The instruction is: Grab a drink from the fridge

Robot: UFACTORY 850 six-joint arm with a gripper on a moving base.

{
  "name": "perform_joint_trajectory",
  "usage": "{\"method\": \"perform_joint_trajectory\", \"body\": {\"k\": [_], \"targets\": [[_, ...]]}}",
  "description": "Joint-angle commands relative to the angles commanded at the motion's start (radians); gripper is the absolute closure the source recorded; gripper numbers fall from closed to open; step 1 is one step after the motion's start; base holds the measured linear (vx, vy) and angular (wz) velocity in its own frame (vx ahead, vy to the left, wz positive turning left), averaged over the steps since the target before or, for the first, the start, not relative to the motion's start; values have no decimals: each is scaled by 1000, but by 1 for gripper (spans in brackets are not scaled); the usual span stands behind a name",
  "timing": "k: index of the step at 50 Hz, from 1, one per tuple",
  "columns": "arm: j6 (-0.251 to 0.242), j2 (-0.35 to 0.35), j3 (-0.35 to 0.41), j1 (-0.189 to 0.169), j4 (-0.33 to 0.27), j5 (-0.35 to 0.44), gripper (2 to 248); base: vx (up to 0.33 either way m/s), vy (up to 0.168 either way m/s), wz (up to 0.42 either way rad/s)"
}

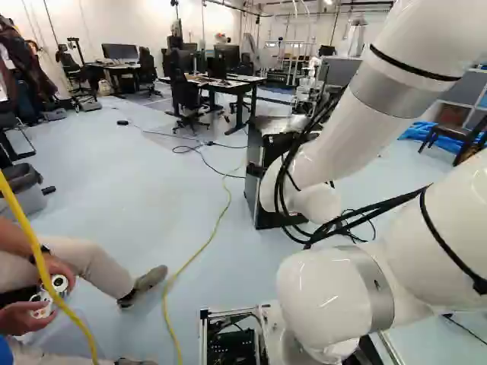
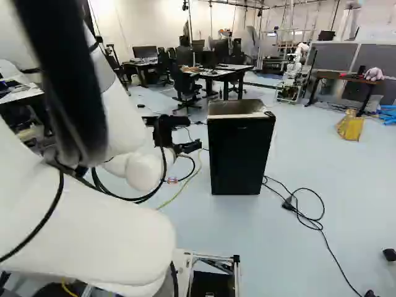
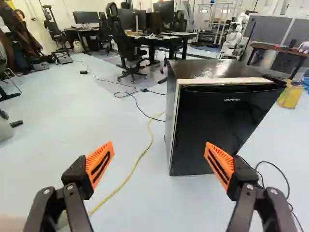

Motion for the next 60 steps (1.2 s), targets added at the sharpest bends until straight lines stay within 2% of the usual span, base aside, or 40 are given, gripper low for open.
{"method": "perform_joint_trajectory", "body": {"k": [35, 60], "targets": [[0, 0, 0, 0, 0, 0, 3, -3, 1, -6], [0, 0, 0, 0, 0, 0, 3, 22, 74, -13]]}}
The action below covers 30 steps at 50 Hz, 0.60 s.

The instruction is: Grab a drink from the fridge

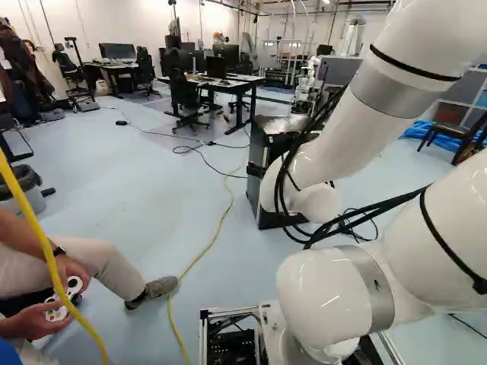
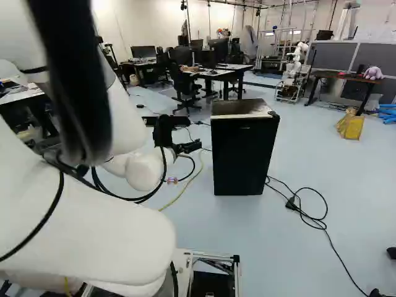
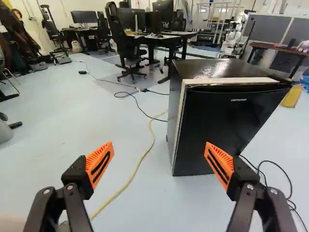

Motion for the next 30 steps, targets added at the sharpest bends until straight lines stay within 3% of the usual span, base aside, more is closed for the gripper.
{"method": "perform_joint_trajectory", "body": {"k": [30], "targets": [[0, 0, 0, 0, 0, 0, 3, 74, 27, 9]]}}
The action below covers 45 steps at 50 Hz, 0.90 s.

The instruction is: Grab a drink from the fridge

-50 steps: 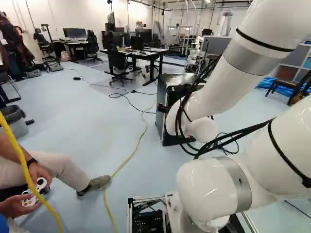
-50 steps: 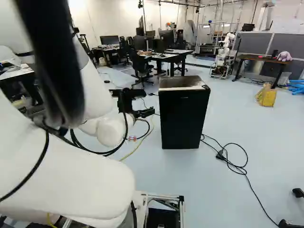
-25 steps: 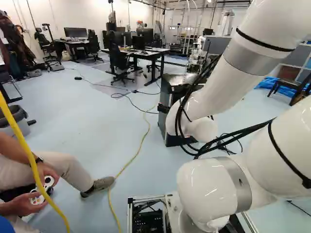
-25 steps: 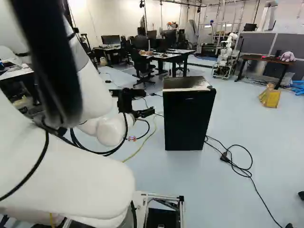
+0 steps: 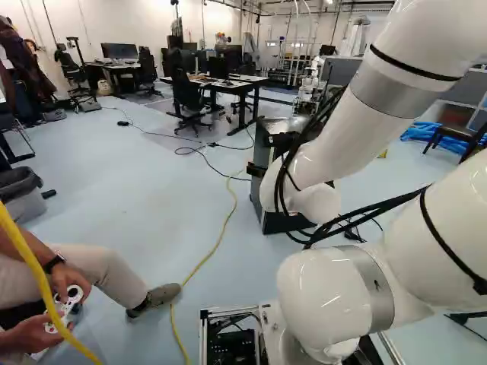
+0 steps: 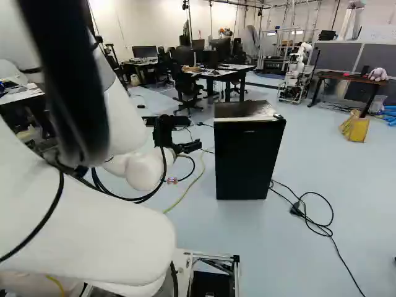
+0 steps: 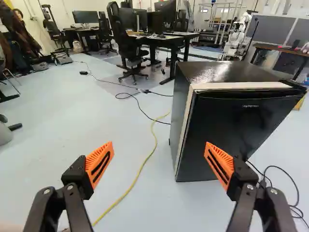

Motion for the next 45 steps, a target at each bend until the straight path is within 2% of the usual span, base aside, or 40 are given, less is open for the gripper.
{"method": "perform_joint_trajectory", "body": {"k": [45], "targets": [[0, 0, 0, 0, 0, 0, 3, 79, 1, -2]]}}
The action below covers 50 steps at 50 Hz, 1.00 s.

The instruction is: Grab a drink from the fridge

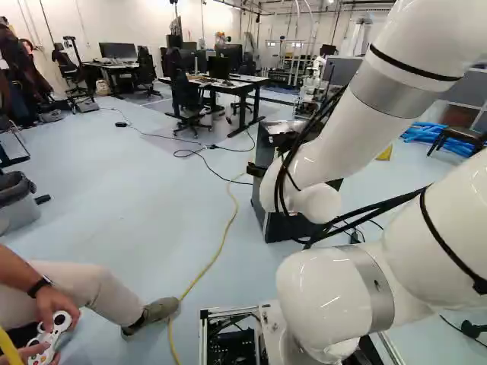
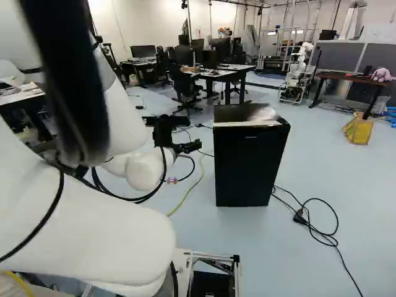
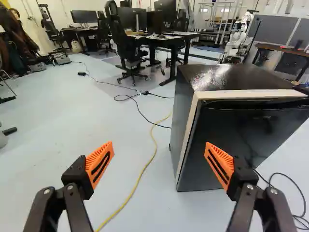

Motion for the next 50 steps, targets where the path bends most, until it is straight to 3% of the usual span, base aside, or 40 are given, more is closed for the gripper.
{"method": "perform_joint_trajectory", "body": {"k": [25, 38, 50], "targets": [[0, -5, -4, 2, 6, 0, 3, 7, 0, -1], [0, -46, -39, 15, 66, 3, 3, 0, 0, 0], [0, -129, -89, 25, 136, 15, 3, 0, 0, 0]]}}
